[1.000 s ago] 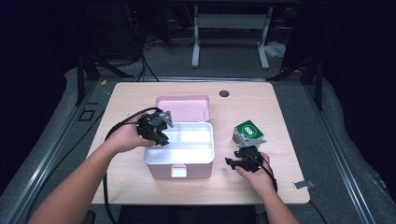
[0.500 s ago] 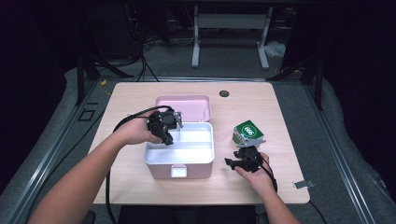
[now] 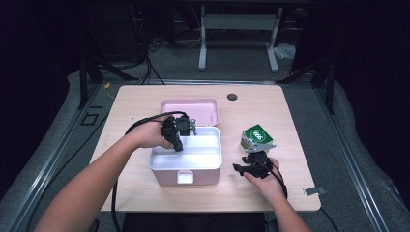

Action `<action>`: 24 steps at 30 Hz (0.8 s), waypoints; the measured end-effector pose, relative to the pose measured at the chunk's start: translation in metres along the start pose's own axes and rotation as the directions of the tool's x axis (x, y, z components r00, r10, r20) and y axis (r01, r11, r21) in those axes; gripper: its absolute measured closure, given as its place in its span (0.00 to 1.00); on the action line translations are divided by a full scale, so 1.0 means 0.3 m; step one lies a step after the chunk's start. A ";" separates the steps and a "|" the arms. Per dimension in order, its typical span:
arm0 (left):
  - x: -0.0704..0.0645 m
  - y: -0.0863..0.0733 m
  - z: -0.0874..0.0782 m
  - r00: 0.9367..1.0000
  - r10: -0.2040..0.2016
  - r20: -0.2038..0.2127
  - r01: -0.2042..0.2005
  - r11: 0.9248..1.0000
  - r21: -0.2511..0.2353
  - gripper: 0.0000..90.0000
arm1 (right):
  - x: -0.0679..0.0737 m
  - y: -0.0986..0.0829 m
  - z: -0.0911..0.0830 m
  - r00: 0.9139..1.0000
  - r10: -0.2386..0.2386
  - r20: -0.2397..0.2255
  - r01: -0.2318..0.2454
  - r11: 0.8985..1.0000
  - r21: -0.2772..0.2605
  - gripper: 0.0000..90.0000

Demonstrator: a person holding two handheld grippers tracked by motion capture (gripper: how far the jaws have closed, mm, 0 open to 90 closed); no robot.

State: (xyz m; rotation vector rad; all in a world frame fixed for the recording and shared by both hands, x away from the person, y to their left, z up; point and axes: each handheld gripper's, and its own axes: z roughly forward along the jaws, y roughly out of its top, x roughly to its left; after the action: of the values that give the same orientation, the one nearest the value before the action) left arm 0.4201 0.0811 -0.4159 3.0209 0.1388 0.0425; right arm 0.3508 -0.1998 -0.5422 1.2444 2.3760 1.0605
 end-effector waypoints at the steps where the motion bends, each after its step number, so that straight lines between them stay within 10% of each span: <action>1: 0.000 0.003 0.003 1.000 -0.001 -0.003 0.001 1.000 0.003 0.93 | 0.000 0.000 0.000 1.000 0.002 -0.002 -0.002 1.000 0.000 0.53; 24: -0.008 0.057 0.018 0.997 0.080 0.004 -0.080 0.991 0.105 0.99 | -0.002 0.001 0.000 1.000 0.004 -0.010 -0.004 1.000 -0.003 0.53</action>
State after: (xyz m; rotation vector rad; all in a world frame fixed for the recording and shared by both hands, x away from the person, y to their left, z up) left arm 0.4194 0.0632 -0.4194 3.1303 0.0200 0.0435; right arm 0.3514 -0.2002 -0.5421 1.2467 2.3796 1.0733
